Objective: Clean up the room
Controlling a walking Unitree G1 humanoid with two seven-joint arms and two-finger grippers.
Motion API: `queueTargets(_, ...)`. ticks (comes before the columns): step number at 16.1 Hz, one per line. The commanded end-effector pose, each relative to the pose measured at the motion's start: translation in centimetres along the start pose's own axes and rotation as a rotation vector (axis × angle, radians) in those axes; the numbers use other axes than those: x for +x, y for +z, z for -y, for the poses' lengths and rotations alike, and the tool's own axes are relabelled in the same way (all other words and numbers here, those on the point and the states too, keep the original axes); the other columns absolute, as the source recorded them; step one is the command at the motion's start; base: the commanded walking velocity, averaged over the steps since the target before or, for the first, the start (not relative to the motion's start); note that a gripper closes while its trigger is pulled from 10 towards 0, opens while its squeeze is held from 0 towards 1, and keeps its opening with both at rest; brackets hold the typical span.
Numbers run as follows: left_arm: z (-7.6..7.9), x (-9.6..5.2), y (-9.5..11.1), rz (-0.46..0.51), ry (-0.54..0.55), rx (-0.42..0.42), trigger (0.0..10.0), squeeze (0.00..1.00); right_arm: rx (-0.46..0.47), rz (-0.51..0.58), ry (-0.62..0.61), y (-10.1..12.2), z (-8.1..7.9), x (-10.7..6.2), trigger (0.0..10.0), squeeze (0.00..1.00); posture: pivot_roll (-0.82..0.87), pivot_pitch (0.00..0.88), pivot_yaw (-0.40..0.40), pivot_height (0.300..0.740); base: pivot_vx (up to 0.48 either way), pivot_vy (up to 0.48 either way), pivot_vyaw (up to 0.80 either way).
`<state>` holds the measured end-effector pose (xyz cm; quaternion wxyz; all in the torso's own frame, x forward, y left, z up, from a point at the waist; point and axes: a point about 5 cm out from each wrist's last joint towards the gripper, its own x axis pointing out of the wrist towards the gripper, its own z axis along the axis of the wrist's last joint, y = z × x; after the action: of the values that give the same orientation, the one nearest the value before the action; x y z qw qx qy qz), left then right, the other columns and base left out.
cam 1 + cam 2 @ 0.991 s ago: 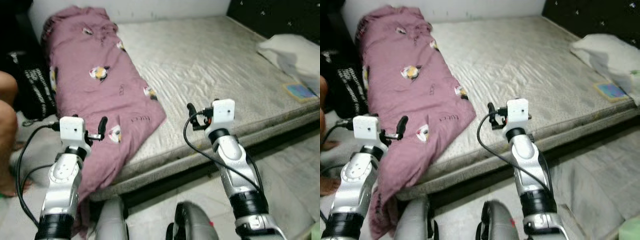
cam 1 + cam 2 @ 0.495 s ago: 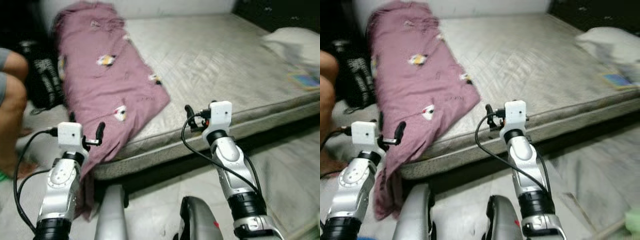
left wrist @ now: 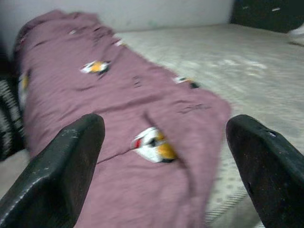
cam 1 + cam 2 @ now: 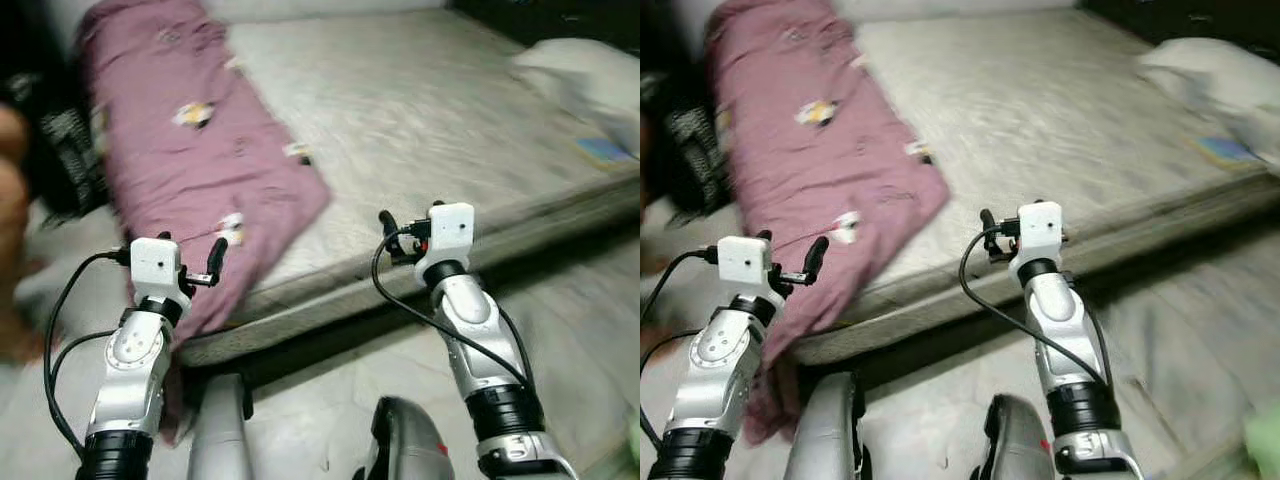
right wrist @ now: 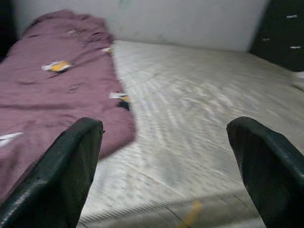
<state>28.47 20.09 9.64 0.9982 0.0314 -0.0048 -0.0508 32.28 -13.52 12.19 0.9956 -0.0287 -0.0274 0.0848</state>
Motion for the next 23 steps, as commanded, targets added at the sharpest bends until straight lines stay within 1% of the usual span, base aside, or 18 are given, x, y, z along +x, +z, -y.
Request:
queueTargets(1,-0.18,-0.01,0.20,0.006,0.002,0.001,10.0,0.00,-0.004,0.027,0.006,0.71,-0.11,0.19,10.0,0.00,0.02,0.056,-0.041,0.603,0.274,0.000,0.40)
queueTargets(9,-0.30,0.06,0.05,-0.003,0.003,-0.002,10.0,0.00,-0.006,0.026,0.003,0.71,-0.06,0.22,10.0,0.00,0.02,0.055,-0.041,0.603,0.299,0.000,0.00)
queueTargets(11,-0.31,0.06,-0.02,-0.007,0.005,-0.002,10.0,0.00,-0.020,0.027,-0.003,0.75,0.04,0.22,10.0,0.00,0.02,0.055,-0.042,0.603,0.296,0.000,0.00)
queueTargets(19,-0.37,0.17,0.05,-0.003,0.001,0.002,10.0,0.00,-0.016,0.028,0.006,0.71,-0.09,0.28,10.0,0.00,0.03,0.047,-0.039,0.603,0.330,0.000,0.00)
queueTargets(21,-0.46,0.27,-0.09,-0.015,0.025,-0.010,10.0,0.00,-0.016,0.027,0.004,0.64,-0.07,0.21,10.0,0.00,0.02,0.048,-0.037,0.603,0.000,0.000,0.00)
queueTargets(23,-0.47,0.10,-0.08,-0.013,0.022,-0.012,10.0,0.00,-0.015,0.030,0.001,0.71,-0.03,-0.06,10.0,0.00,0.02,0.057,-0.027,0.603,0.000,0.000,0.00)
